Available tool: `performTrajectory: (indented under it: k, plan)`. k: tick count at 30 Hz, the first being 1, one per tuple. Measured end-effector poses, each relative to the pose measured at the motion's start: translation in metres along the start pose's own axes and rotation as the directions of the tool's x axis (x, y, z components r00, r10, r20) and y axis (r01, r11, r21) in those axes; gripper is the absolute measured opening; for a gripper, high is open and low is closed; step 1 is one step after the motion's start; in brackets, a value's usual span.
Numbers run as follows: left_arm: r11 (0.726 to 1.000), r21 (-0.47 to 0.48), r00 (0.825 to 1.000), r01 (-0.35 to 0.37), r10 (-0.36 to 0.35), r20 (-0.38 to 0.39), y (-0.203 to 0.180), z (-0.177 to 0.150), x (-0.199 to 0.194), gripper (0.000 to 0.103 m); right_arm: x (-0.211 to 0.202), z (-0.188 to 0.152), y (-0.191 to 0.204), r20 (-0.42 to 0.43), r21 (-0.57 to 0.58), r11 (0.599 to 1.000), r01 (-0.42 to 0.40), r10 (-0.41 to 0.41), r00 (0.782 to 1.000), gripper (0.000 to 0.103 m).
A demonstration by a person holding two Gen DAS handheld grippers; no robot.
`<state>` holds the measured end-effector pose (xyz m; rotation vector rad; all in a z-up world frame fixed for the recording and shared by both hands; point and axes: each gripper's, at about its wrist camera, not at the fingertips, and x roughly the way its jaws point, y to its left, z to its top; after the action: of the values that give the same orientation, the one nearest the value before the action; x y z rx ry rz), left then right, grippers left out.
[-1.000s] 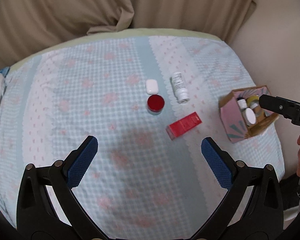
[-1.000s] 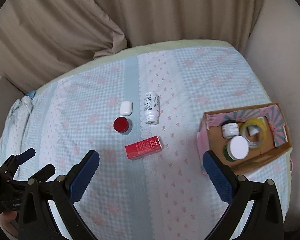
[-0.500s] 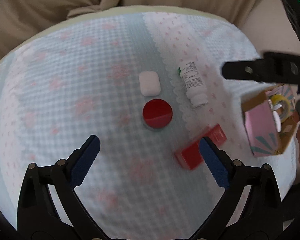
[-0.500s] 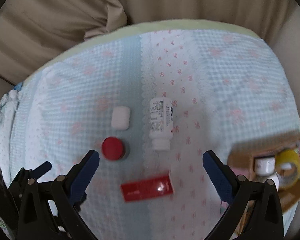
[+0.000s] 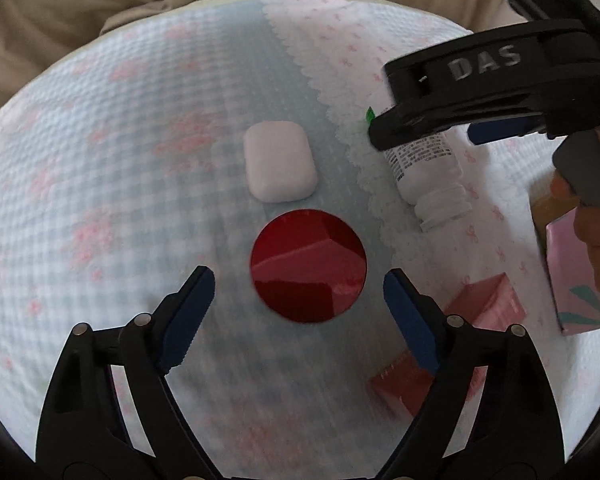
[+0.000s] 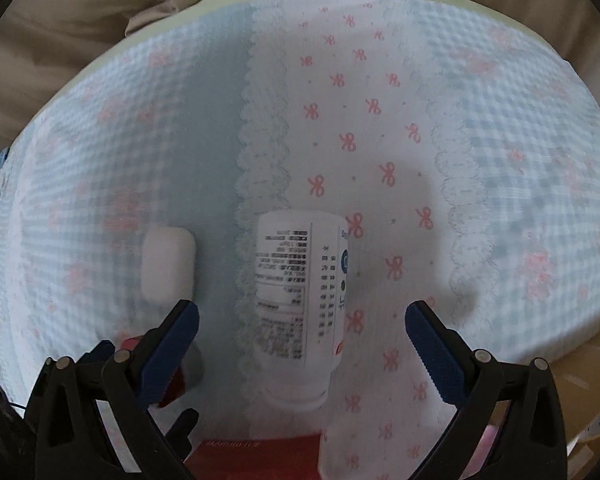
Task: Organize rigid objects
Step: 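Grasp the red round cap with the left gripper while the right grasps the white pill bottle, then carry the red cap and white pill bottle over the cardboard box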
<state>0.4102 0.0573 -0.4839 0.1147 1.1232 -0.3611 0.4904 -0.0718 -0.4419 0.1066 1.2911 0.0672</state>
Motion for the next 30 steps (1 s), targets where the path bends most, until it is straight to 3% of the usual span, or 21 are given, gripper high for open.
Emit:
performTrajectory:
  k: [10, 14, 30]
  plan:
    - [0.999, 0.045, 1.0, -0.028, 0.027, 0.012, -0.007, 0.001, 0.019, 0.051, 0.028, 0.0, 0.004, -0.02, -0.015, 1.0, 0.026, -0.026, 0.999, 0.069]
    - [1.0, 0.025, 1.0, -0.01, 0.01, 0.013, -0.002, 0.001, 0.018, 0.051, 0.034, -0.002, 0.01, -0.012, -0.017, 0.999, 0.05, -0.051, 0.999, 0.047]
    - [1.0, -0.01, 0.996, -0.015, 0.016, 0.083, 0.009, -0.003, -0.01, 0.05, 0.015, -0.012, 0.005, 0.034, 0.021, 0.999, 0.026, -0.027, 0.999, 0.046]
